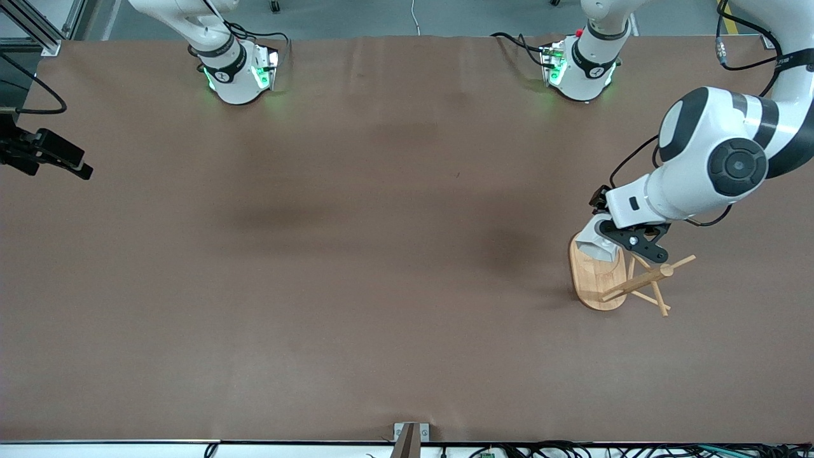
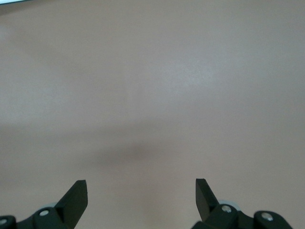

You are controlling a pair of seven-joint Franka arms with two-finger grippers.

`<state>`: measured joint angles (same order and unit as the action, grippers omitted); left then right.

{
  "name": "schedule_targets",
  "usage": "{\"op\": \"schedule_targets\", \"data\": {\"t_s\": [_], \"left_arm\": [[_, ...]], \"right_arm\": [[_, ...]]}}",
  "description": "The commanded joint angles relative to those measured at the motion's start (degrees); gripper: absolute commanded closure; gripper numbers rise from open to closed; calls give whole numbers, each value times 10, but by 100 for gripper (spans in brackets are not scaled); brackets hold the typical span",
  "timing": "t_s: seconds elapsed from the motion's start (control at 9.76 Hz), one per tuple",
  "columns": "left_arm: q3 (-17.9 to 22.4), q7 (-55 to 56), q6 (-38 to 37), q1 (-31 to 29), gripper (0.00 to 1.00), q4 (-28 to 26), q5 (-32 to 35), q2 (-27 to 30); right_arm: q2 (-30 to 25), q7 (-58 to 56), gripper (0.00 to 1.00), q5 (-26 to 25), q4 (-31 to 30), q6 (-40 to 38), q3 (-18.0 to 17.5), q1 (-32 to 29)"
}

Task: Hang cup on rack
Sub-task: 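Lower the cup's handle onto a rack peg with the left gripper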

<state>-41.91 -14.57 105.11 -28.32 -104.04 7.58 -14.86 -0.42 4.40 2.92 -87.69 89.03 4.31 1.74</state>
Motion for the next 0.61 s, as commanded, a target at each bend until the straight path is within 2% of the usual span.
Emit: {"op": "schedule_targets", "data": {"t_s": [0.0,0.51], "left_arm": [[-5,-24,25,-22,89,-9,-15,-22],[-5,-26,29,-24,89,17,-25,-49]], "right_arm": [[-5,11,0,-11,-8,-4,-3,3],[-15,2,0,-11,-27,-2,-3,4]]}}
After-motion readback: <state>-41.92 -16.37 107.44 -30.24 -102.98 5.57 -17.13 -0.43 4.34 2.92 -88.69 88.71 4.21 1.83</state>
